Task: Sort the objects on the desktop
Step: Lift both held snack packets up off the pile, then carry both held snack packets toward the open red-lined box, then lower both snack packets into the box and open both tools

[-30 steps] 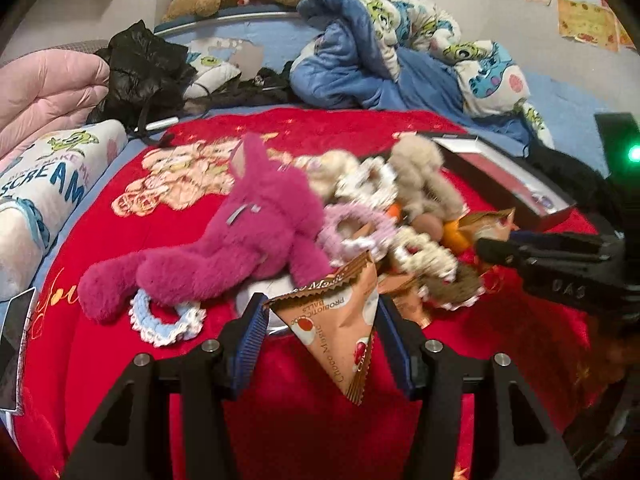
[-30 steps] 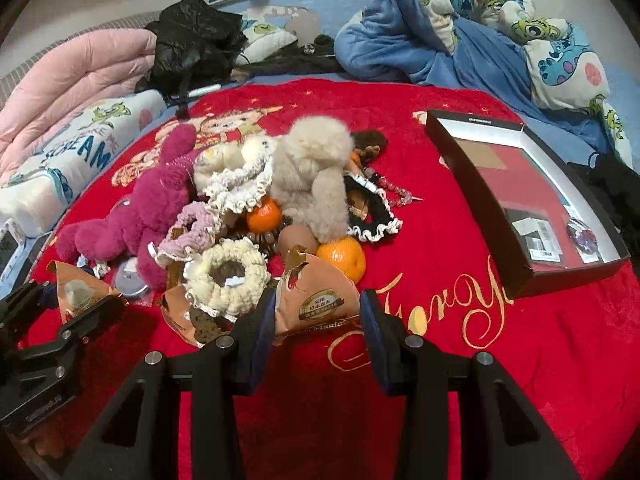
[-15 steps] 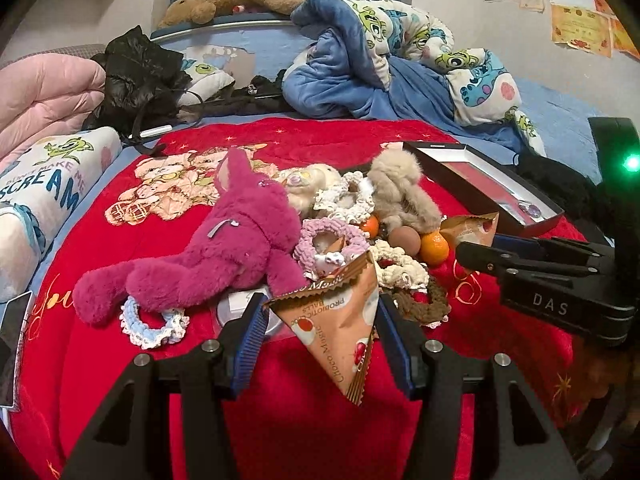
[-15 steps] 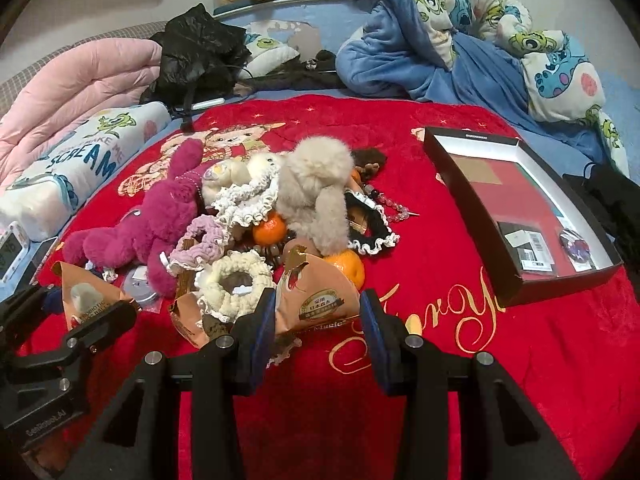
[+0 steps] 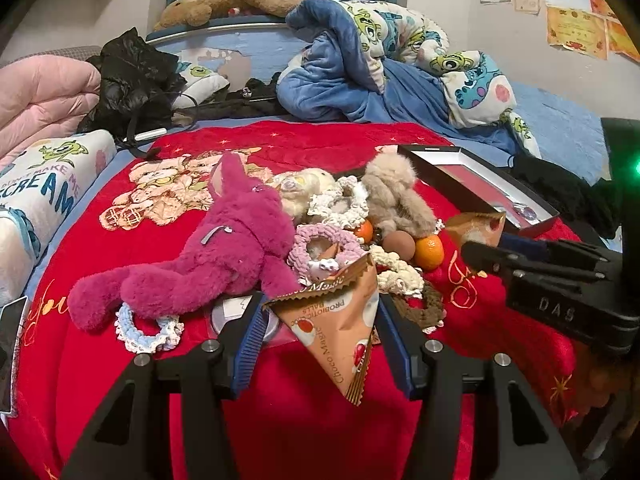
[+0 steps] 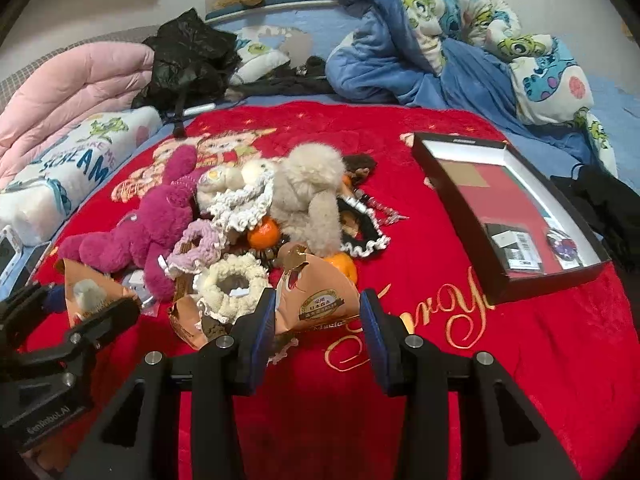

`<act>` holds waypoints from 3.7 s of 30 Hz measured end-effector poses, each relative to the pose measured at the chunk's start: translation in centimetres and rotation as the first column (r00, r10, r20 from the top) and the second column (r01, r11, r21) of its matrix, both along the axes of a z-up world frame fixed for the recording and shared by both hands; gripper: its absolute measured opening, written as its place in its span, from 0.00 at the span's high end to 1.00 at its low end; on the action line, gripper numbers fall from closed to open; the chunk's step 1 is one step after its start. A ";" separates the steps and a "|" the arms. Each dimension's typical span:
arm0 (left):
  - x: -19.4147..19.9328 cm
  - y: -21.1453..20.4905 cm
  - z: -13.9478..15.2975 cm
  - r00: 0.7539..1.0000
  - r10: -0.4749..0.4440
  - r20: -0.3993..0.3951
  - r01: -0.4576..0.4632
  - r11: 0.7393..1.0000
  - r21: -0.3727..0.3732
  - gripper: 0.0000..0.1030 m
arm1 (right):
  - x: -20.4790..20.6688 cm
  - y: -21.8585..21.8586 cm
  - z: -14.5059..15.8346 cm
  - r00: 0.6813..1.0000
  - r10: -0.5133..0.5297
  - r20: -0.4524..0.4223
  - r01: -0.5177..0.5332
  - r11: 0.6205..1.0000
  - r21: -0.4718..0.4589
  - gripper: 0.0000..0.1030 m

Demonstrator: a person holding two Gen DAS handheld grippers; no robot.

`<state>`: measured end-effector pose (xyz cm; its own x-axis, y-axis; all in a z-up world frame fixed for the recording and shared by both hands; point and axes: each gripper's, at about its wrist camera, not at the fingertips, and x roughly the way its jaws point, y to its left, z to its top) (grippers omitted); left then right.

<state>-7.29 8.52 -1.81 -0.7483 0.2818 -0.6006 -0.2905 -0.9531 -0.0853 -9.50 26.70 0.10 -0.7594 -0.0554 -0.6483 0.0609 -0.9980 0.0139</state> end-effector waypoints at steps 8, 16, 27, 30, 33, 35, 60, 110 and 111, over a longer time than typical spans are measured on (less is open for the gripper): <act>1.3 1.3 1.3 0.999 -0.032 -0.009 0.032 0.999 0.021 0.45 | 1.6 0.6 -0.1 0.999 -0.047 -0.007 0.046 0.990 -0.135 0.61; 2.8 2.4 3.7 0.999 0.000 -0.033 0.000 1.000 0.023 0.45 | 4.0 -1.0 3.0 0.997 -0.031 -0.075 0.025 0.996 -0.082 0.62; 4.1 8.4 6.0 0.996 -0.071 -0.061 0.075 0.996 0.053 0.45 | 8.0 5.1 5.4 0.993 -0.089 -0.083 0.080 0.992 -0.099 0.61; 4.9 10.9 6.6 0.990 -0.117 -0.074 0.117 0.993 0.004 0.45 | 9.9 6.6 6.1 0.984 -0.142 -0.109 0.140 0.990 -0.020 0.61; 5.9 12.6 7.6 0.981 -0.160 -0.108 0.161 0.987 0.004 0.45 | 11.7 9.2 6.6 0.973 -0.201 -0.113 0.197 0.979 -0.045 0.61; 6.3 13.6 7.9 0.976 -0.191 -0.107 0.193 0.981 0.006 0.45 | 12.9 10.8 6.9 0.963 -0.243 -0.113 0.238 0.969 -0.062 0.61; 2.4 20.4 8.8 0.960 -0.261 -0.102 0.265 0.964 0.020 0.45 | 12.5 17.3 8.5 0.934 -0.327 -0.146 0.322 0.945 -0.059 0.61; -13.9 32.8 -1.4 0.939 -0.343 0.038 0.345 0.935 -0.082 0.46 | -6.6 25.3 -1.6 0.906 -0.422 0.014 0.419 0.894 -0.160 0.61; -13.8 33.3 -1.6 0.939 -0.342 0.037 0.344 0.933 -0.106 0.46 | -6.8 25.3 -1.7 0.909 -0.417 0.013 0.413 0.898 -0.153 0.61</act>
<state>-21.06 41.77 -3.43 -0.6069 0.4516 -0.6540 -0.6010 -0.7992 0.0058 -16.28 51.96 -1.61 -0.7468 0.1726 -0.6422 -0.3566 -0.9191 0.1676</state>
